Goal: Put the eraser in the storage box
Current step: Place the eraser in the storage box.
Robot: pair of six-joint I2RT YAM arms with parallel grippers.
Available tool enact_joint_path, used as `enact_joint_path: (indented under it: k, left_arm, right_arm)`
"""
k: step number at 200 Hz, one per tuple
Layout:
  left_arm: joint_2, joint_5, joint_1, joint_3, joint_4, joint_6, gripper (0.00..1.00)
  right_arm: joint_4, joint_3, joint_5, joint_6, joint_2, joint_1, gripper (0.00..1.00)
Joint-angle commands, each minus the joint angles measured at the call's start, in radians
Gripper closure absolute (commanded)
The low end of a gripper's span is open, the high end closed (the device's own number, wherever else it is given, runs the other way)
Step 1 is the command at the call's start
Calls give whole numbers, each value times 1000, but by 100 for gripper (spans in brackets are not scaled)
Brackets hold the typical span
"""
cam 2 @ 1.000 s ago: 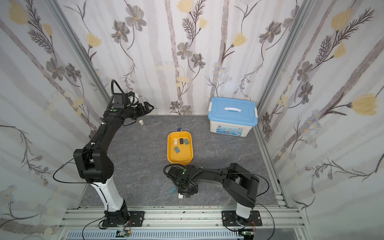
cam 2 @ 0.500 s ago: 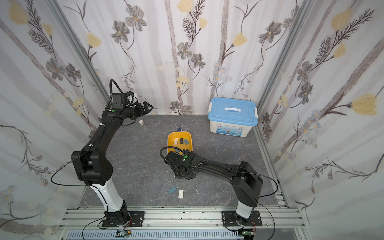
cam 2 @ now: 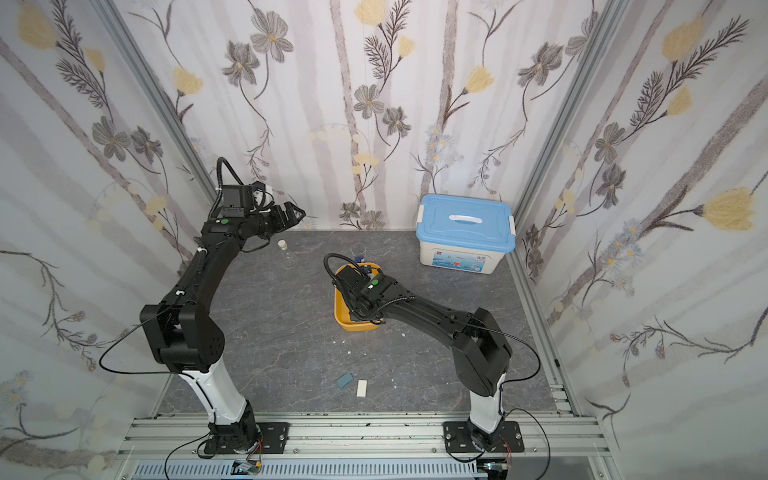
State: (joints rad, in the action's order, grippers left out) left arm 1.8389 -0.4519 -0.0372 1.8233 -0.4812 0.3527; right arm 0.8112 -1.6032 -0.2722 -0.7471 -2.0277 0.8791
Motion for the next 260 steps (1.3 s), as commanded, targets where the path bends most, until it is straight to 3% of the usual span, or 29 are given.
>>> enact_joint_path:
  k: [1, 127, 260]
  left_arm:
    - [4, 7, 0, 25, -1, 0, 0]
    - [28, 48, 0, 70, -51, -34, 0]
    - [41, 54, 0, 73, -57, -47, 0]
  right_arm:
    - [-63, -57, -22, 96, -46, -29, 80]
    - [-111, -323, 71, 219, -348, -148, 80]
    - [-107, -355, 109, 232, -454, -163, 79]
